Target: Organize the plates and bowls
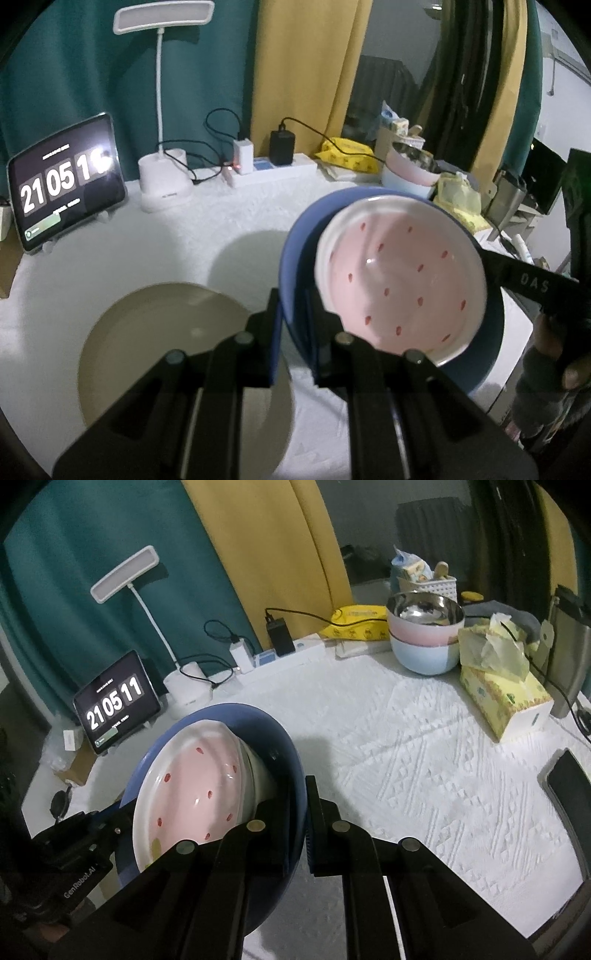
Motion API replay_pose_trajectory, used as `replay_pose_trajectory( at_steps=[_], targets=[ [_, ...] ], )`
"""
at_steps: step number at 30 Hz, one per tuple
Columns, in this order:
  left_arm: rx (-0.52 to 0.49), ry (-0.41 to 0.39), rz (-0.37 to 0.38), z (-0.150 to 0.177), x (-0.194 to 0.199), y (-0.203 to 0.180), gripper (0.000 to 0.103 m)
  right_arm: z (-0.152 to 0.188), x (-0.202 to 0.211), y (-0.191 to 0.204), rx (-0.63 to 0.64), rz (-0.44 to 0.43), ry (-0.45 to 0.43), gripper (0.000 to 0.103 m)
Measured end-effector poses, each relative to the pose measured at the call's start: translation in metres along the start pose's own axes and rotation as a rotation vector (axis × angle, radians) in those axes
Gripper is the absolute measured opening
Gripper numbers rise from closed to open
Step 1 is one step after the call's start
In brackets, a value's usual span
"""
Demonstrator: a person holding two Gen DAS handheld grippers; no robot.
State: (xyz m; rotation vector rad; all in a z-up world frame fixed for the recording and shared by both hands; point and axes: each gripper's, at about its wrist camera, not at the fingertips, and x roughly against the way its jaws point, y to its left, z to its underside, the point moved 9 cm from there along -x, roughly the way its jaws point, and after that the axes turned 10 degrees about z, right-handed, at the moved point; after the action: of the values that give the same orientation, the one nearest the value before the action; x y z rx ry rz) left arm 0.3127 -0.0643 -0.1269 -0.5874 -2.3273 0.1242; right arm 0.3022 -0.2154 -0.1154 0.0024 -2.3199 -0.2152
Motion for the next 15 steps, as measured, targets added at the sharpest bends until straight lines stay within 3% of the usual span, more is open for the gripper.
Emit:
replay_pose_trajectory(
  at_steps=[15],
  targets=[
    [0.015, -0.064, -0.008, -0.012, 0.03, 0.02, 0.011, -0.017, 0.018, 0.033, 0.04, -0.009, -0.05, 0.01]
  ],
)
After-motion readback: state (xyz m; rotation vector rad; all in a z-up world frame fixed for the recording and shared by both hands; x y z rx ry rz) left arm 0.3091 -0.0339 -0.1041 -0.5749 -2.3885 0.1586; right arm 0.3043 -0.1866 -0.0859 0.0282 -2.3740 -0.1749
